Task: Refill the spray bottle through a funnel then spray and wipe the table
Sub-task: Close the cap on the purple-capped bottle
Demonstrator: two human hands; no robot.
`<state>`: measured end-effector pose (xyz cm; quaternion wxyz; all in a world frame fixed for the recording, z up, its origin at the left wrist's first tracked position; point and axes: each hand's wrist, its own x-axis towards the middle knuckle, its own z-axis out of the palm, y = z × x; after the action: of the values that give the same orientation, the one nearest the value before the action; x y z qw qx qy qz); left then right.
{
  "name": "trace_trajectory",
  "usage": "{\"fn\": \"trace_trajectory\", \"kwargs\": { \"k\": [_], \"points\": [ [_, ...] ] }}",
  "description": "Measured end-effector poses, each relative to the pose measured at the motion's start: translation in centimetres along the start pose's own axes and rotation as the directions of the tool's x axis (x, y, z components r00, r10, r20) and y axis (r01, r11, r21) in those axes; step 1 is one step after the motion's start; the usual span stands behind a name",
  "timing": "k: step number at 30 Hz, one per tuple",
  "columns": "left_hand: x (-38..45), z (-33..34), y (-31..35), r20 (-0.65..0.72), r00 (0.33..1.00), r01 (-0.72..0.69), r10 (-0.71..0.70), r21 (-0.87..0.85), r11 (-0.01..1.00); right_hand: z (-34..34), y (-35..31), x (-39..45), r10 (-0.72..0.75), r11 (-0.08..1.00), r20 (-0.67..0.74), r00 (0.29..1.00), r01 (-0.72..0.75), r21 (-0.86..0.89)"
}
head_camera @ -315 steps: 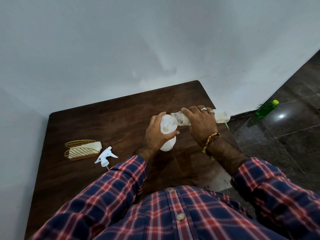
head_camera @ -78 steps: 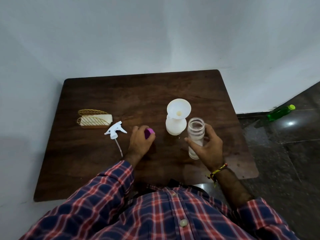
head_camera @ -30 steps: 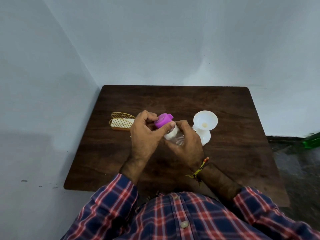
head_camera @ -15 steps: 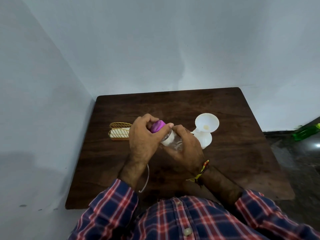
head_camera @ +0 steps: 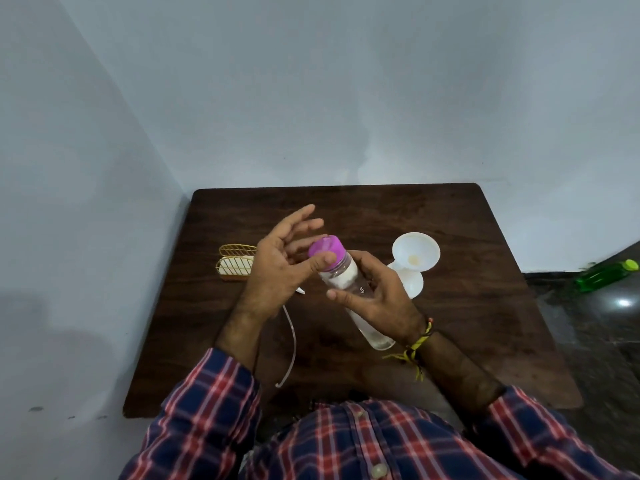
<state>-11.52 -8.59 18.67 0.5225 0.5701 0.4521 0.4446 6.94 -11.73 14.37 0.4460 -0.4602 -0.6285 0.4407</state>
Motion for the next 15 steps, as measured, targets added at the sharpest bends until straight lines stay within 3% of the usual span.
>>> {"fn": "trace_trajectory", "kwargs": {
  "k": [4, 7, 9, 15],
  "points": [
    [0.2, -1.6, -1.3, -0.284, 0.959, 0.038, -0.017, 0.068, 0.997, -0.3, -0.3, 0.4, -0.012, 1.0, -0.048, 0.999, 0.011, -0.008],
    [-0.1, 0.4, -0.1, -0.208, 0.977, 0.035, -0.034, -0.001, 0.999, 0.2, -0.4, 0.9, -0.057, 0.995, -0.028, 0.998, 0.055, -0.08],
    [-0.1, 1.5, 0.3, -0.191, 0.981, 0.022, -0.018, 0.02, 1.0, 0.3, -0.5, 1.2, -0.06, 0.997, -0.013, 0.998, 0.06, -0.054],
    [0.1, 0.1, -0.2, -0.172, 0.984, 0.028, -0.056, -0.158, 0.987, 0.2, -0.2, 2.1, -0.028, 1.0, 0.069, 0.997, 0.028, 0.004]
  ]
}}
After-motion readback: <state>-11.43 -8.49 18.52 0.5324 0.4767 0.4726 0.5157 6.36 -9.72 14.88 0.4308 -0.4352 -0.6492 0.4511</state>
